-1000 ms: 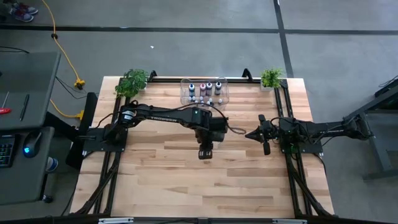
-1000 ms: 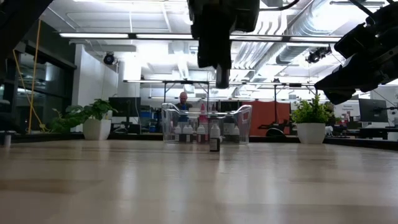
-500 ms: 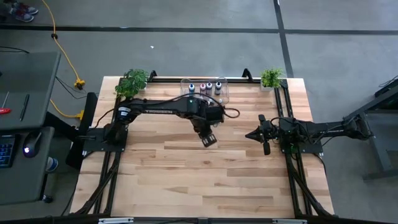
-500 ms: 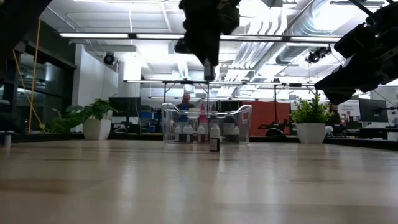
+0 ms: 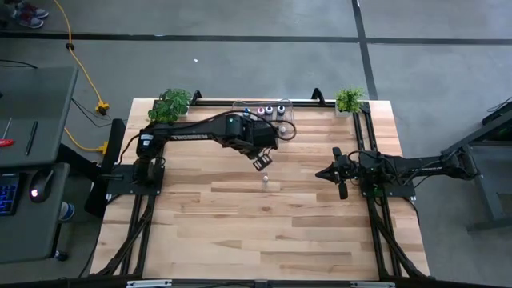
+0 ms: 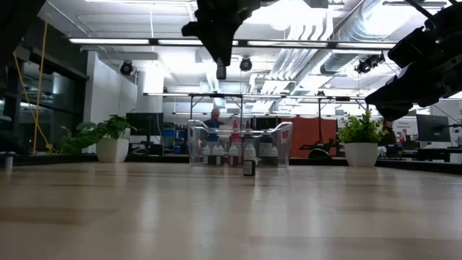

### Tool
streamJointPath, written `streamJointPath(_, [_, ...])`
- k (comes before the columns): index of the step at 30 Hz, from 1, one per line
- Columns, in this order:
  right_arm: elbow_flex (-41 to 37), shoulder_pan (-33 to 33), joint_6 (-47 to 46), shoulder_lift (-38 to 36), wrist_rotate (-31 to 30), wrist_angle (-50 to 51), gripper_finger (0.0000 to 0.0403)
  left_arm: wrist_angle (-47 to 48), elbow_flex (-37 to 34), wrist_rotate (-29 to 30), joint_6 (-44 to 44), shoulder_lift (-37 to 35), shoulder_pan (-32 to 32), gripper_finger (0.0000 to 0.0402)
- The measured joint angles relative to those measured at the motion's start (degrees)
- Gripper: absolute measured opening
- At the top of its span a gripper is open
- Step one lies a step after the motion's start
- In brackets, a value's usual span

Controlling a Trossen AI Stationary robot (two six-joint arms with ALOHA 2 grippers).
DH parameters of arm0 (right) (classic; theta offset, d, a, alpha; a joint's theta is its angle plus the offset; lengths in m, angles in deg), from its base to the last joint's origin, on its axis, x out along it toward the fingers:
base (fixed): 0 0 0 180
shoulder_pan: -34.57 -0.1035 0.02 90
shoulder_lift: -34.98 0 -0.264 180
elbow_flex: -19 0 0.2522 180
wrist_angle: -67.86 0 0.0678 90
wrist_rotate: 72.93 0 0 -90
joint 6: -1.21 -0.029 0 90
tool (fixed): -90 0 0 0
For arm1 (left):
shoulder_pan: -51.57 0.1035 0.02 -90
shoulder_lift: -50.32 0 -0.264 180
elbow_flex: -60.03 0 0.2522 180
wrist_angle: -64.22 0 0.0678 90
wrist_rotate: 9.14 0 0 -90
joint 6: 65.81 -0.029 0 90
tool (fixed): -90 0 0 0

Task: Pick & Place food coloring
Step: Put the small blue food coloring bottle into the transparent bin

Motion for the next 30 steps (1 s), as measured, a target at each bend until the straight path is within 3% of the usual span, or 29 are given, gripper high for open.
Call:
streamJointPath(6, [0.0,-0.01,0.02,0.0,0.0,0.01,0.0,-1.9,0.0,2.85,-0.53,0.01,0.42,0.0056])
streamJointPath(18, [0.0,0.0,0.02,0.0,-0.02,0.01,0.0,-12.21,0.08,1.61,-9.11,1.75,8.06,0.0056])
streamJointPath(30, [0.0,-0.02,0.02,-0.01,-0.02,0.07,0.0,-17.19,-0.12,-6.42,-12.13,9.2,15.19,0.0056])
